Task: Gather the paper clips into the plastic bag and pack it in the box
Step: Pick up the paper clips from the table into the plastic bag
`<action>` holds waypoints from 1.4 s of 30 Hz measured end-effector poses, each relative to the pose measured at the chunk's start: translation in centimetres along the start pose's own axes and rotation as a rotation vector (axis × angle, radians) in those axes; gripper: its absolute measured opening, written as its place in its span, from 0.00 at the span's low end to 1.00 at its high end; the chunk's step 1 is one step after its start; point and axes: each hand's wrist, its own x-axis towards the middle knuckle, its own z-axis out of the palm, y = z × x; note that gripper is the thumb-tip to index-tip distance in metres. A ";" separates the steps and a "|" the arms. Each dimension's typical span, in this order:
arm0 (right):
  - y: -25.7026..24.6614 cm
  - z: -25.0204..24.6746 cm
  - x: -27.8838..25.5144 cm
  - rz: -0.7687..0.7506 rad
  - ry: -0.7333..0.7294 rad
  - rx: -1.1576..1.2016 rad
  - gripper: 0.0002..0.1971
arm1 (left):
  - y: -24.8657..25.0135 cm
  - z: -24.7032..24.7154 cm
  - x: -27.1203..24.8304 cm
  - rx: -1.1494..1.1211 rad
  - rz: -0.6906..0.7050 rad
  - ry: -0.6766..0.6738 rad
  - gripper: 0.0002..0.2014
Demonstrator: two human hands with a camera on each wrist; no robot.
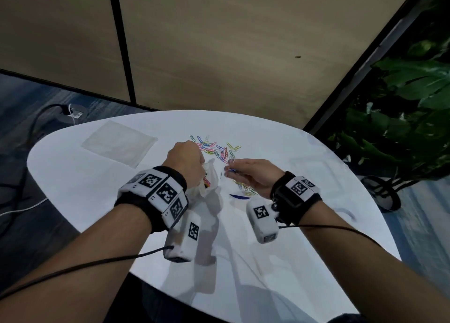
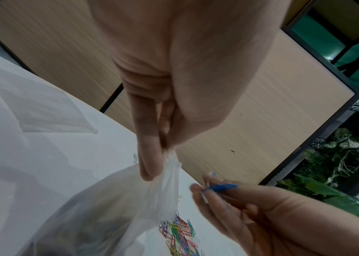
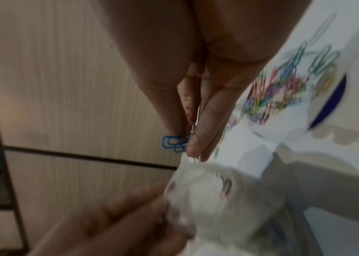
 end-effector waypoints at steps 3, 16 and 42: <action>1.4 2.9 -0.9 0.008 -0.025 -0.119 0.04 | 0.1 0.5 0.0 0.012 0.011 -0.001 0.12; 1.5 5.7 -0.9 -0.380 -0.060 -1.072 0.14 | -0.1 0.4 0.1 0.028 0.037 -0.005 0.10; 4.5 -4.8 6.9 -0.223 0.371 -1.576 0.14 | -1.4 -1.6 -0.3 0.010 0.009 -0.002 0.15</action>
